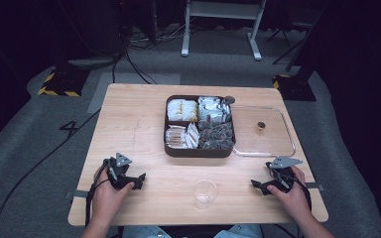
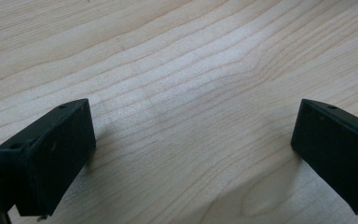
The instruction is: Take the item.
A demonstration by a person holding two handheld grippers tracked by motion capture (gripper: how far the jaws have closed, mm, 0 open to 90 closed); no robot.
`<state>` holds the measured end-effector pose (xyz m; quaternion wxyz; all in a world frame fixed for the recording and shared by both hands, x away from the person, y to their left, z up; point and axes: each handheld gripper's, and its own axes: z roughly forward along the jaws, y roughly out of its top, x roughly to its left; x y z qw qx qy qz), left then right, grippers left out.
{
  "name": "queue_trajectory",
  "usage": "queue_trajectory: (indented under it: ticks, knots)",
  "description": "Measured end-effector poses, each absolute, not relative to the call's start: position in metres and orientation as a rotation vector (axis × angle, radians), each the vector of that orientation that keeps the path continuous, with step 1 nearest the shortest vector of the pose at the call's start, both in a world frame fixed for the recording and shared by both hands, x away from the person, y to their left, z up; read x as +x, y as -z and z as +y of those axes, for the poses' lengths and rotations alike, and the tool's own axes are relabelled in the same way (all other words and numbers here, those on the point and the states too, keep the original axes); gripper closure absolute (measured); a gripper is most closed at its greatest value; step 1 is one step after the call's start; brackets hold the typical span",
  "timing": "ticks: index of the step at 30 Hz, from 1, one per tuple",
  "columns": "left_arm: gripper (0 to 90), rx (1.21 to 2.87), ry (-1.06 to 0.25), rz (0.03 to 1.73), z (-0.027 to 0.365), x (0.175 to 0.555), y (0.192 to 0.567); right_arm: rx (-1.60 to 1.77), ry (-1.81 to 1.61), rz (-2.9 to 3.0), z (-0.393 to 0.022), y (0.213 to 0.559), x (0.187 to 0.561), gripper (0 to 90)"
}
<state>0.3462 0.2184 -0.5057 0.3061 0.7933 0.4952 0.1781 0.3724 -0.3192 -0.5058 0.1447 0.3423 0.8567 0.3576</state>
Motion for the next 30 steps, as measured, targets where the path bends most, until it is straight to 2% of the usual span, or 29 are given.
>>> queue_trajectory:
  ticks: [7, 10, 11, 12, 17, 24, 30]
  knots:
    - [0.7, 2.079, -0.491, 1.344, 0.217, 0.348, 0.506, 0.986, -1.030, 2.469, -0.319, 0.506, 0.372, 0.6]
    - [4.2, 2.075, -0.504, 1.316, 0.218, 0.347, 0.505, 0.986, -1.031, 2.469, -0.319, 0.506, 0.372, 0.6]
    - [10.8, 2.074, -0.501, 1.286, 0.218, 0.345, 0.504, 0.986, -1.030, 2.469, -0.319, 0.506, 0.372, 0.6]
    - [26.0, 2.100, -0.489, 1.266, 0.217, 0.342, 0.500, 0.986, -1.030, 2.469, -0.319, 0.506, 0.372, 0.6]
    - [28.9, 2.160, -0.513, 1.268, 0.208, 0.338, 0.491, 0.988, -1.029, 2.466, -0.319, 0.506, 0.373, 0.6]
    - [37.0, 2.085, -0.476, 1.252, 0.192, 0.331, 0.464, 0.987, -1.031, 2.467, -0.319, 0.506, 0.373, 1.3]
    - [34.8, 2.075, -0.476, 1.183, 0.182, 0.334, 0.443, 0.988, -1.035, 2.461, -0.320, 0.505, 0.370, 3.0]
